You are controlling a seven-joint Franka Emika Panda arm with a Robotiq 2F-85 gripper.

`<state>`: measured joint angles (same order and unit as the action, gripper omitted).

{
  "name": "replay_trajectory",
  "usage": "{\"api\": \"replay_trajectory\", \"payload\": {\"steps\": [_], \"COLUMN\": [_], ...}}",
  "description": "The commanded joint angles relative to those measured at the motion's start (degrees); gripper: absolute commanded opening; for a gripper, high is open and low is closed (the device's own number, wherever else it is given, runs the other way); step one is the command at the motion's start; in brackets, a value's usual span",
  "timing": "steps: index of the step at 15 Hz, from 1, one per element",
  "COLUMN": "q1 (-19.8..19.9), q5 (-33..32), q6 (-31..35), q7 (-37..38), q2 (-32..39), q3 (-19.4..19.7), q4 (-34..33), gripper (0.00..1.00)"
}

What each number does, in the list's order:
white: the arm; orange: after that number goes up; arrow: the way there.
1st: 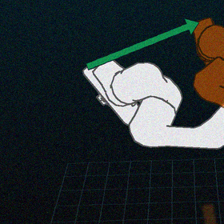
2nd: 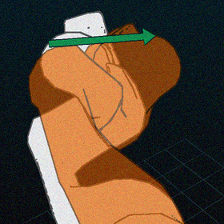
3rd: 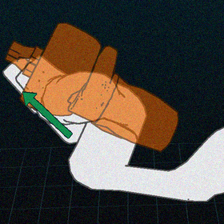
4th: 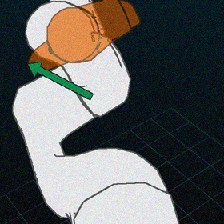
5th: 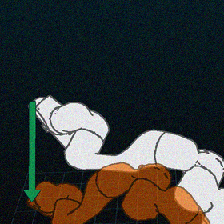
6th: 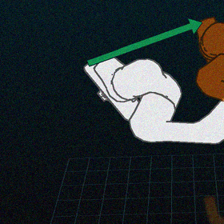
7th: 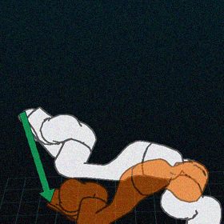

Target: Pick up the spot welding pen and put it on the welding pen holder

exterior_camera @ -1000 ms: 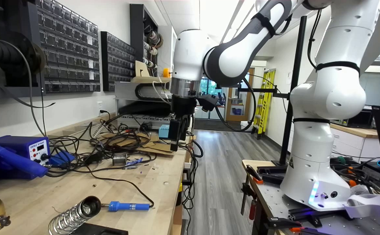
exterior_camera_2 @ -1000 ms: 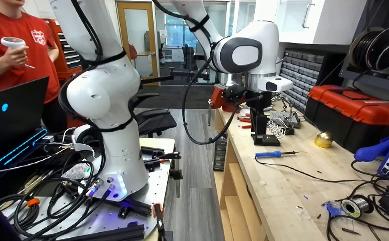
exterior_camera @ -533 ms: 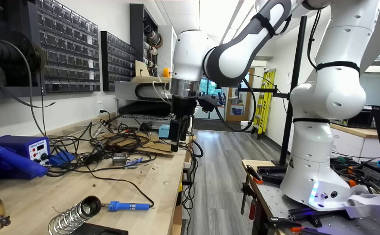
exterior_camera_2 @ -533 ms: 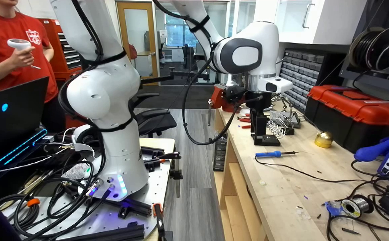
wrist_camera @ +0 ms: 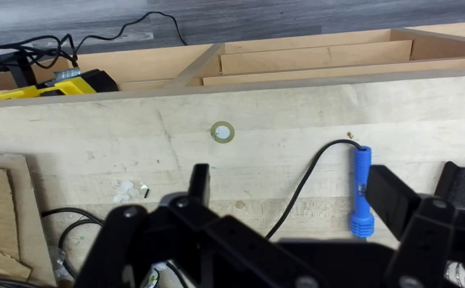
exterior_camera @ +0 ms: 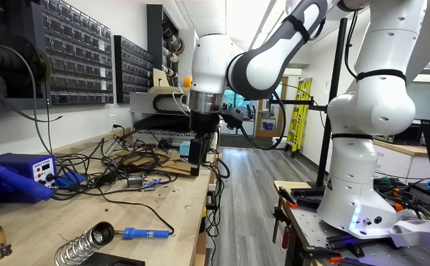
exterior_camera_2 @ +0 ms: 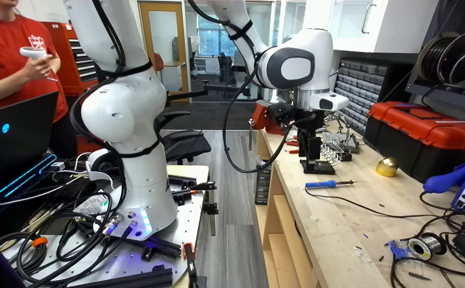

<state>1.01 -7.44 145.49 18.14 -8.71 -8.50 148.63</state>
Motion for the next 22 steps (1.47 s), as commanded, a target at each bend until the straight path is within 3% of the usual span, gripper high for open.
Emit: {"api": "replay_trajectory", "payload": {"steps": [1, 10, 22], "q1": [-1.8, -4.9, -6.8], "q5": [-0.2, -1.3, 1.6], "q6": [2.1, 8.1, 11.4], "q7": [-1.9, -2.2, -8.4], "q2": [3.0, 12.6, 25.6], "q3": [0.6, 0.9, 1.7], "q4": [-2.0, -7.3, -17.0], "gripper": [1.00, 1.00, 1.00]}}
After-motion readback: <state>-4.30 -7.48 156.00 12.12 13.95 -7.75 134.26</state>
